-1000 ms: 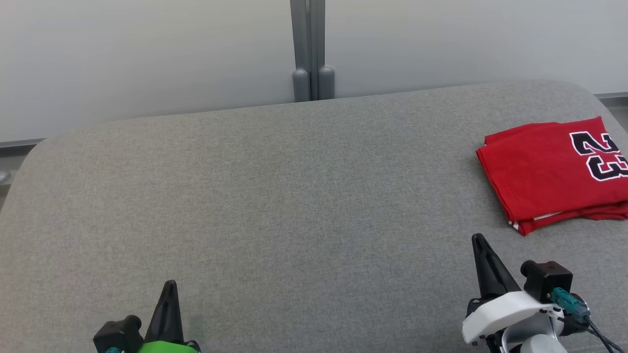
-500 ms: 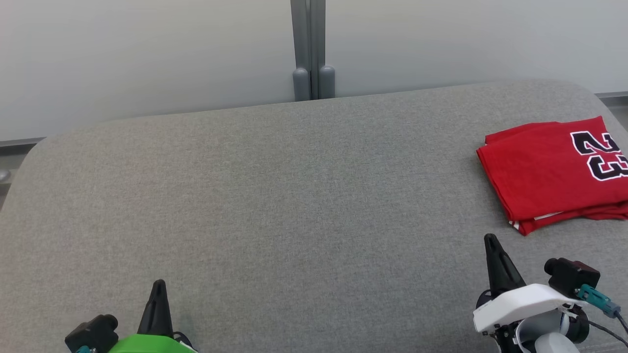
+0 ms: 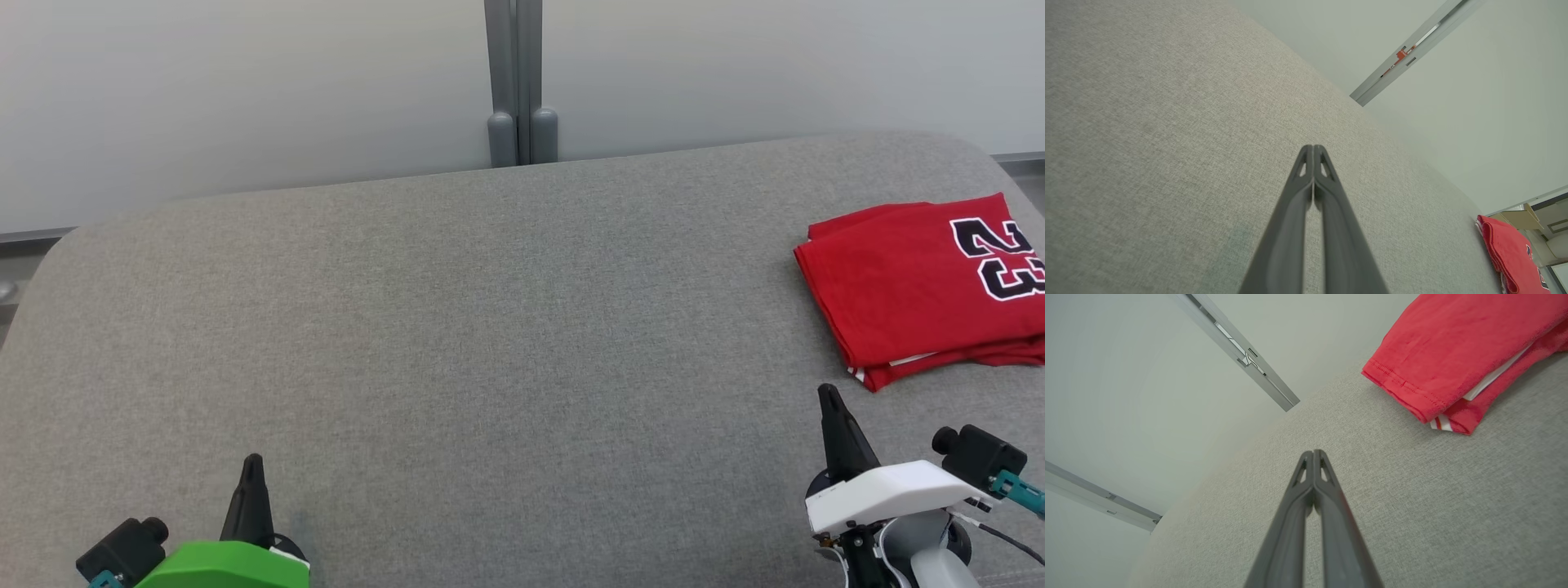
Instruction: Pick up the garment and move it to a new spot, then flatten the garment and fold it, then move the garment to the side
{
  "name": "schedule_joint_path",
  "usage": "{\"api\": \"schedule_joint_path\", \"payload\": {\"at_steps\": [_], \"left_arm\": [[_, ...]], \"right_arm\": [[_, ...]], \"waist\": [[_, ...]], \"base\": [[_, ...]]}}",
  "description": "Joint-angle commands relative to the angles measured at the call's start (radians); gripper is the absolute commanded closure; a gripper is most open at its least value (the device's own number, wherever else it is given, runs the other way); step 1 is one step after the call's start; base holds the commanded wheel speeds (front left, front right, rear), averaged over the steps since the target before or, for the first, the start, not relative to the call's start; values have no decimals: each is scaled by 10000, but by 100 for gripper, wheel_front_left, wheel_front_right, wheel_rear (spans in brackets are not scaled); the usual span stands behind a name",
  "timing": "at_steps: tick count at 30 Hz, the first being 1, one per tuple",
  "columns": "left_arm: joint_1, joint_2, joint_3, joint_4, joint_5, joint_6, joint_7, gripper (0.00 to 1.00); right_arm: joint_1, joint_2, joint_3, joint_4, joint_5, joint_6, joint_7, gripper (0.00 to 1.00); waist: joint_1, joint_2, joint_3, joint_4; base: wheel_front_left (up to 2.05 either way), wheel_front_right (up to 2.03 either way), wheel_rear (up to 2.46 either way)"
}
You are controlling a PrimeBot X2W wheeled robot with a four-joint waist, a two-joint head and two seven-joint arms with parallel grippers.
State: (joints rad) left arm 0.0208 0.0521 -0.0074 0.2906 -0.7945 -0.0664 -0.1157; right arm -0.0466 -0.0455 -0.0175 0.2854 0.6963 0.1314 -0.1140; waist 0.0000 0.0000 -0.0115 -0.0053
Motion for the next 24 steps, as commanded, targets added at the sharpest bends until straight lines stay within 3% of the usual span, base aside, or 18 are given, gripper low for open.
{"api": "schedule_joint_path", "payload": {"at_steps": [1,24], "left_arm": [[-363,19,78,-181,-310,-77,60,100],[-704,8,470,-282,-2941,-274,809,100]], "right_arm": [[-281,-35,-57,-179,368,-4,96,100],[-419,-46,-365,-272,3301,-3,828,100]], "waist": [[0,0,2,1],[0,0,38,14]], "base": [[0,0,0],[0,0,0]]}}
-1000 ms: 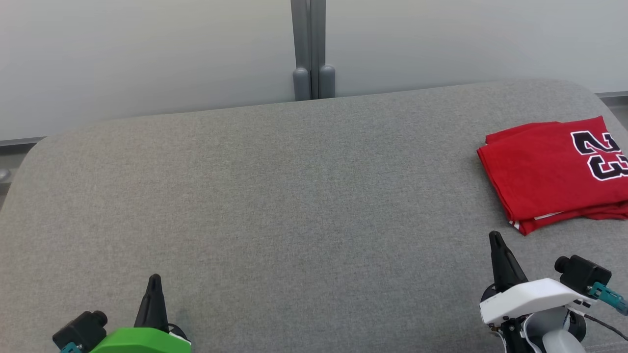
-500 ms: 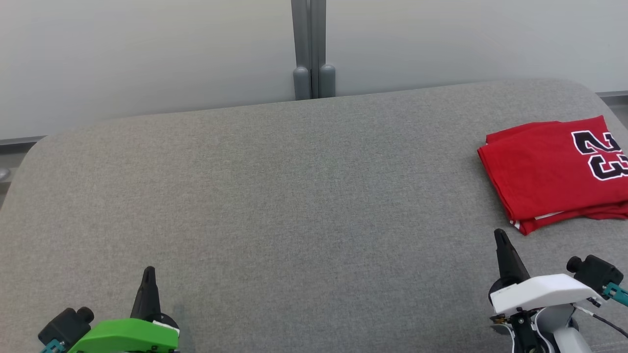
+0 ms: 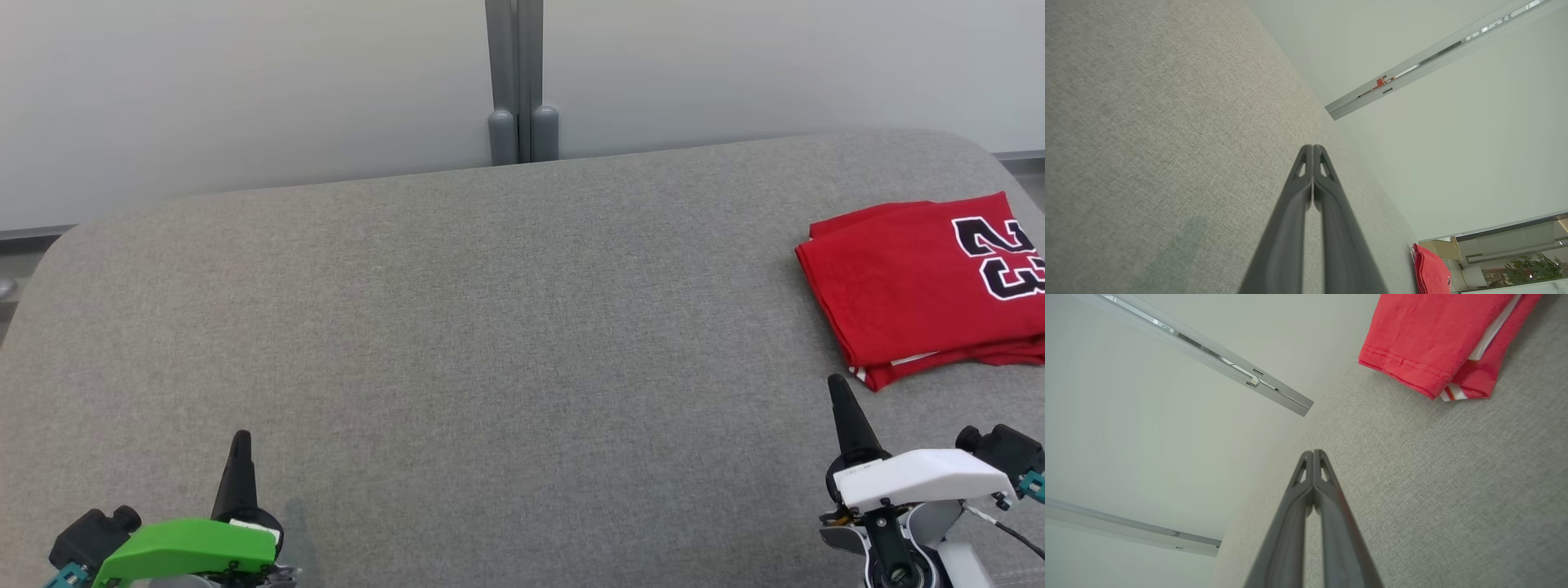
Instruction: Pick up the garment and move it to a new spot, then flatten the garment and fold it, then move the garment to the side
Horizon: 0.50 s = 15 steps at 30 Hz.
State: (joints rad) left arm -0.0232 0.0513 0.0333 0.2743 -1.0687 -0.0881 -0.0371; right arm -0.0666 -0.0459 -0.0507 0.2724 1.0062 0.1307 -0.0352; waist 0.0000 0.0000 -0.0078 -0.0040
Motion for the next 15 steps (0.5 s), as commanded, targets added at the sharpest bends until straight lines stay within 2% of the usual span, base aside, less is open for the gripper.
{"api": "schedule_joint_path", "payload": {"at_steps": [1,15], "left_arm": [[-279,16,77,-123,-287,-66,52,100],[-450,10,273,-171,-1610,-170,440,100]], "right_arm": [[-225,-43,-43,-144,301,4,68,100],[-297,-48,-202,-189,1779,4,441,100]], "waist": [[0,0,2,1],[0,0,24,9]], "base": [[0,0,0],[0,0,0]]}}
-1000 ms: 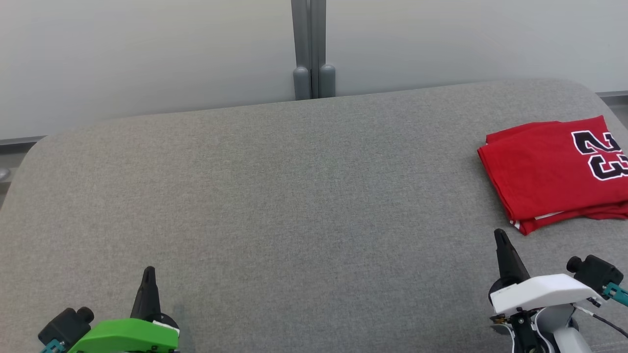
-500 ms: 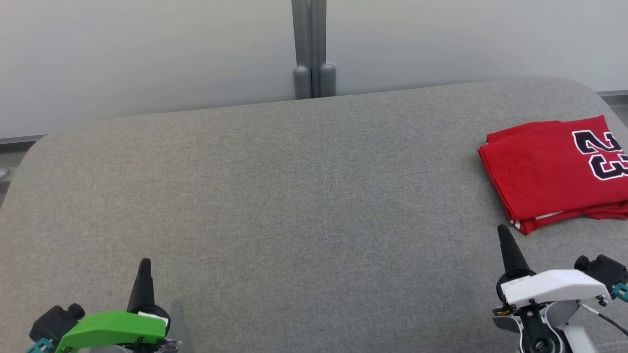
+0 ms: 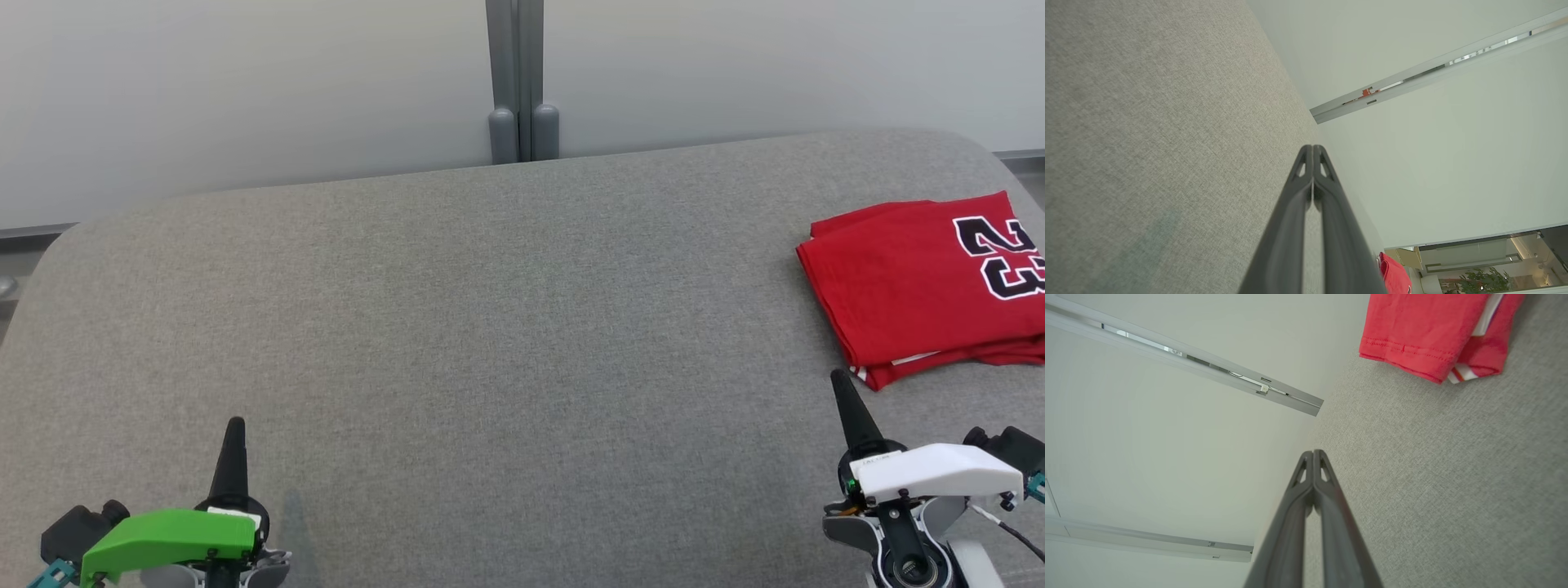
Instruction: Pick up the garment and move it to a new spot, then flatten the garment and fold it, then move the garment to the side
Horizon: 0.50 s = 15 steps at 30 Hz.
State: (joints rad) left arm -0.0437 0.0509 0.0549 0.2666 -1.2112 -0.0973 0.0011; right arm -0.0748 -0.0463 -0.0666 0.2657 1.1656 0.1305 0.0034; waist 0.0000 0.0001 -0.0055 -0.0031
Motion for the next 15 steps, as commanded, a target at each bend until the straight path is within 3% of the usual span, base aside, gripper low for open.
{"api": "schedule_joint_path", "payload": {"at_steps": [1,15], "left_arm": [[-254,14,67,-98,-268,-83,75,100],[-408,9,242,-144,-1423,-173,412,100]], "right_arm": [[-218,-45,-52,-124,275,5,79,100],[-261,-48,-186,-160,1575,6,410,100]], "waist": [[0,-1,2,1],[0,-1,24,9]], "base": [[0,0,0],[0,0,0]]}}
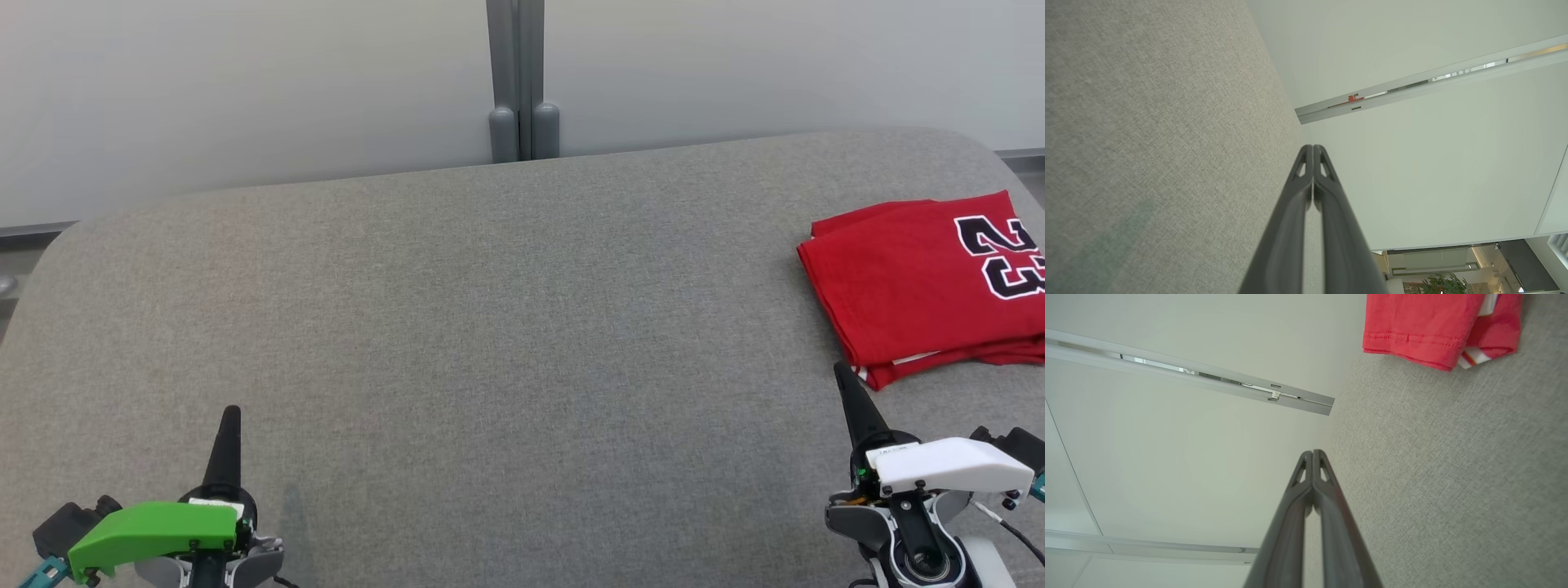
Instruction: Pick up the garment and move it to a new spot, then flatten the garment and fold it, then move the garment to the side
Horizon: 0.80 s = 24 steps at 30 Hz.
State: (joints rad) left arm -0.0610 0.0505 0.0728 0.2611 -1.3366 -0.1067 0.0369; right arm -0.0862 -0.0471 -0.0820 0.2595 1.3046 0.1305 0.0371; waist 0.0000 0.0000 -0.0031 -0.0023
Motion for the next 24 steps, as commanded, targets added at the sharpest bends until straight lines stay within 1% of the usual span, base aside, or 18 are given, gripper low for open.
{"api": "schedule_joint_path", "payload": {"at_steps": [1,24], "left_arm": [[-240,12,73,-90,-248,-87,66,100],[-455,4,311,-149,-1849,-197,527,100]], "right_arm": [[-151,-40,-40,-100,262,6,82,100],[-243,-45,-231,-150,2062,5,532,100]], "waist": [[0,0,2,1],[0,0,38,14]], "base": [[0,0,0],[0,0,0]]}}
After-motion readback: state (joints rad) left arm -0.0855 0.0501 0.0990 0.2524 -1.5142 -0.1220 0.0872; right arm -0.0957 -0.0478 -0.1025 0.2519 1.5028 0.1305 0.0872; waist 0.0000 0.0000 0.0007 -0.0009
